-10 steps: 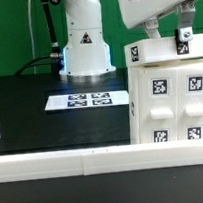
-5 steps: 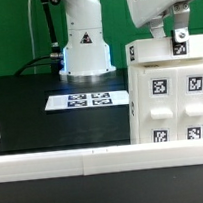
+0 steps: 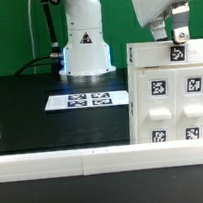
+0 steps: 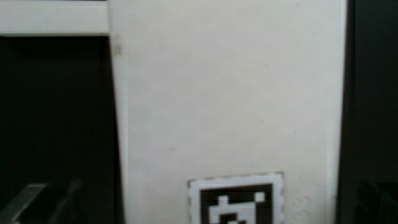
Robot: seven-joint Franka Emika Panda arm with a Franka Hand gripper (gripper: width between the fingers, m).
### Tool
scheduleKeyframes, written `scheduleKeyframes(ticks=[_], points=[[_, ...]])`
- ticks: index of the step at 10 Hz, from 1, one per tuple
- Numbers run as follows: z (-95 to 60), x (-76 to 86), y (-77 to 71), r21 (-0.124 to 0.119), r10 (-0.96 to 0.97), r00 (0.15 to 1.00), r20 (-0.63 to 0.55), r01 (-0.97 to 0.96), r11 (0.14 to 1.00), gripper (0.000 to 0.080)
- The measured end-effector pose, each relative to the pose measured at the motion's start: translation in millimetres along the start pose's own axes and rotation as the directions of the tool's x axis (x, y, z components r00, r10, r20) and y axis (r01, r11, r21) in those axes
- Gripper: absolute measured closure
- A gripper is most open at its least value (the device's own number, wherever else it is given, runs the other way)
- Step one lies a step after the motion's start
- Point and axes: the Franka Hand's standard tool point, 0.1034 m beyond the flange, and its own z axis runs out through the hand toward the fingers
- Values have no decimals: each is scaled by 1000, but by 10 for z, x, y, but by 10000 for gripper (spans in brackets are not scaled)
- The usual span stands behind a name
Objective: Assemble cabinet
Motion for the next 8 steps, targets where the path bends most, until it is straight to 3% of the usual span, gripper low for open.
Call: scheduleKeyframes(ticks=[1,3,5,8], points=[[-49,-10,-29,9,-32,999,3,32,999,11],[-138,-31,-92,32,-57,998,24,56,998,2],[-217,-78,-168,40,-63,997,41,62,997,2],[-205,-80,-158,40,-111,993,39,109,993,2]])
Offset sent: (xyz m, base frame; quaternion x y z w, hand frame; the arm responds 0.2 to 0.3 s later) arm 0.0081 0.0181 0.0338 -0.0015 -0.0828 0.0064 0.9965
